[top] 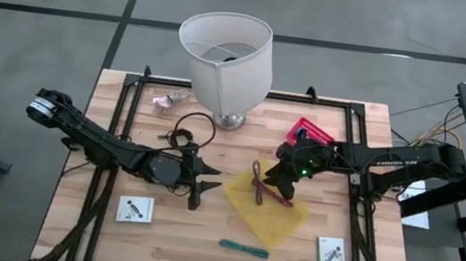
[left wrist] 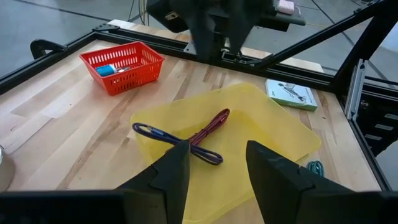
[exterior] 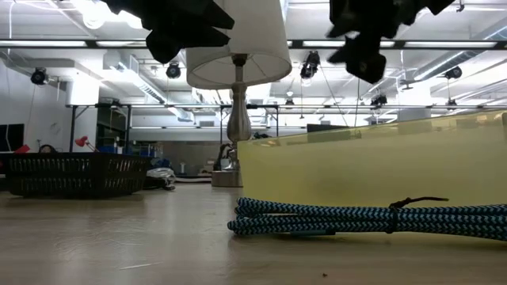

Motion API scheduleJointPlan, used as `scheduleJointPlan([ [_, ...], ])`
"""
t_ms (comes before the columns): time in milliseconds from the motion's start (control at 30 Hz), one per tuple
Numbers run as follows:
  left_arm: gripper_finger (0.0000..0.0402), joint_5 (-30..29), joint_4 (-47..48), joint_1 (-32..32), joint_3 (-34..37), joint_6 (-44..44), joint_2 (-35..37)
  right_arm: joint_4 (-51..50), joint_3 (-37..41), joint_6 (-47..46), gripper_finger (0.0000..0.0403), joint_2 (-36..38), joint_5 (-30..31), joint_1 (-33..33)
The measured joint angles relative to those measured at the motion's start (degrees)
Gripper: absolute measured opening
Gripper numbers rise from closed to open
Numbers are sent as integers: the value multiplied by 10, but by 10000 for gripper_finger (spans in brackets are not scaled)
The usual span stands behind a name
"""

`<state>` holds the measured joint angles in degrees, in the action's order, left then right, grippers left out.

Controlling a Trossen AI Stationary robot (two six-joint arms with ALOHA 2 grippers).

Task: Pick and place items into bin
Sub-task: Put the light blue charger cable into the yellow bin

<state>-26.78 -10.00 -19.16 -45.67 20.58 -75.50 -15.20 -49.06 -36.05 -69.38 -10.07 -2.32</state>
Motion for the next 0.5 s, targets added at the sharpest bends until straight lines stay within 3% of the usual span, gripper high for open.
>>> scheduleJointPlan([
  [300,141,0,1,0,1,0,0,116,0,74,169,0,-27,-84],
  [500,141,0,1,0,1,0,0,115,0,102,159,-1,44,-167],
])
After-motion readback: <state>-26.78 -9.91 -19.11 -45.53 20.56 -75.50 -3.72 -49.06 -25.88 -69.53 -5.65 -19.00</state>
